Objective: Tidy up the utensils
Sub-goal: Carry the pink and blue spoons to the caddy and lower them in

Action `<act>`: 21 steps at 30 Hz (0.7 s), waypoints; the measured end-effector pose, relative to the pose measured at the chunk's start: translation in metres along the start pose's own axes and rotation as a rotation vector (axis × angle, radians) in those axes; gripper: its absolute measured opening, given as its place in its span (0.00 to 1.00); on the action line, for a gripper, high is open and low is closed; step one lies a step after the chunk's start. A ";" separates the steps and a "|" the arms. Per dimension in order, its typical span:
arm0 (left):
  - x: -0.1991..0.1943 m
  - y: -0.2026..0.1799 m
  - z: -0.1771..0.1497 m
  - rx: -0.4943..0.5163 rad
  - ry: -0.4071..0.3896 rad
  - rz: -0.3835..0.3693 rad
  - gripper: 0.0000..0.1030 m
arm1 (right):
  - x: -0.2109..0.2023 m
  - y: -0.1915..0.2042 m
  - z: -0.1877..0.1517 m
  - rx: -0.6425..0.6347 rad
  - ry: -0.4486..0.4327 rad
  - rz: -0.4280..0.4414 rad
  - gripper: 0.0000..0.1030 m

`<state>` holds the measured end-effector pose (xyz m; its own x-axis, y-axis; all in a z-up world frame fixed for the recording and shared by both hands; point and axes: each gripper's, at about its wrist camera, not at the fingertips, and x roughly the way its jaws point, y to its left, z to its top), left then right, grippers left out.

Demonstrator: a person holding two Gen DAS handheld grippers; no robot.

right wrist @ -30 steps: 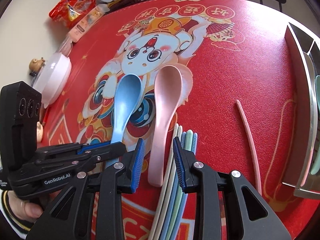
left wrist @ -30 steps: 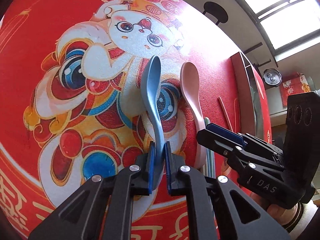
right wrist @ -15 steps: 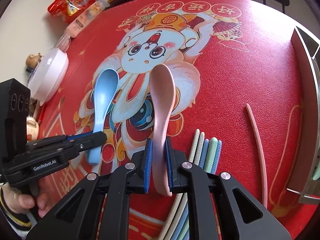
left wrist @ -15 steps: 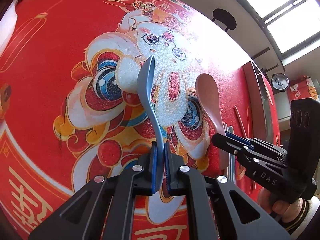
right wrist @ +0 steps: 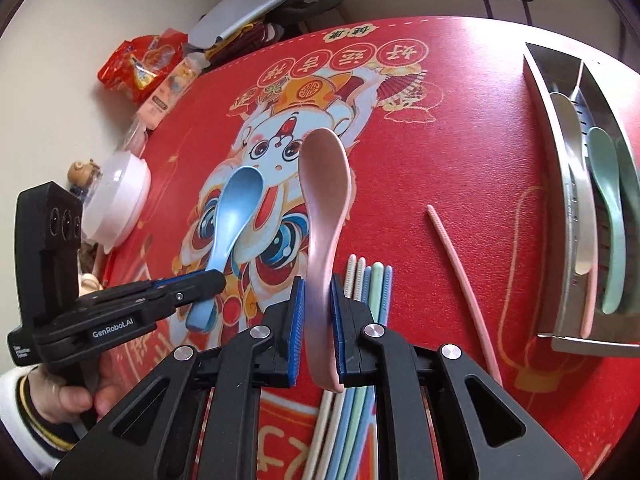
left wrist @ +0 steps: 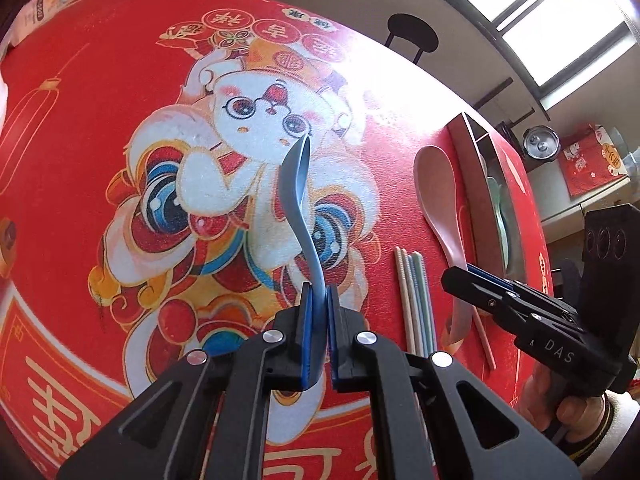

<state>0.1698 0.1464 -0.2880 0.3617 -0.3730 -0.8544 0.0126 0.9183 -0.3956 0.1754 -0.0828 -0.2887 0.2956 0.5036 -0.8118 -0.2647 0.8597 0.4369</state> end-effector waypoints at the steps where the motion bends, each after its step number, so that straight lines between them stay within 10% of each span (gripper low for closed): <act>1: 0.000 -0.005 0.002 0.009 -0.001 -0.008 0.07 | -0.005 -0.004 0.000 0.012 -0.010 0.000 0.13; 21: 0.038 -0.166 0.077 0.226 0.007 -0.200 0.07 | -0.094 -0.122 0.009 0.226 -0.171 -0.206 0.13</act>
<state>0.2533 -0.0101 -0.2291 0.3248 -0.5495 -0.7698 0.2905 0.8325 -0.4717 0.1883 -0.2341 -0.2622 0.4762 0.3079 -0.8237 0.0211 0.9324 0.3607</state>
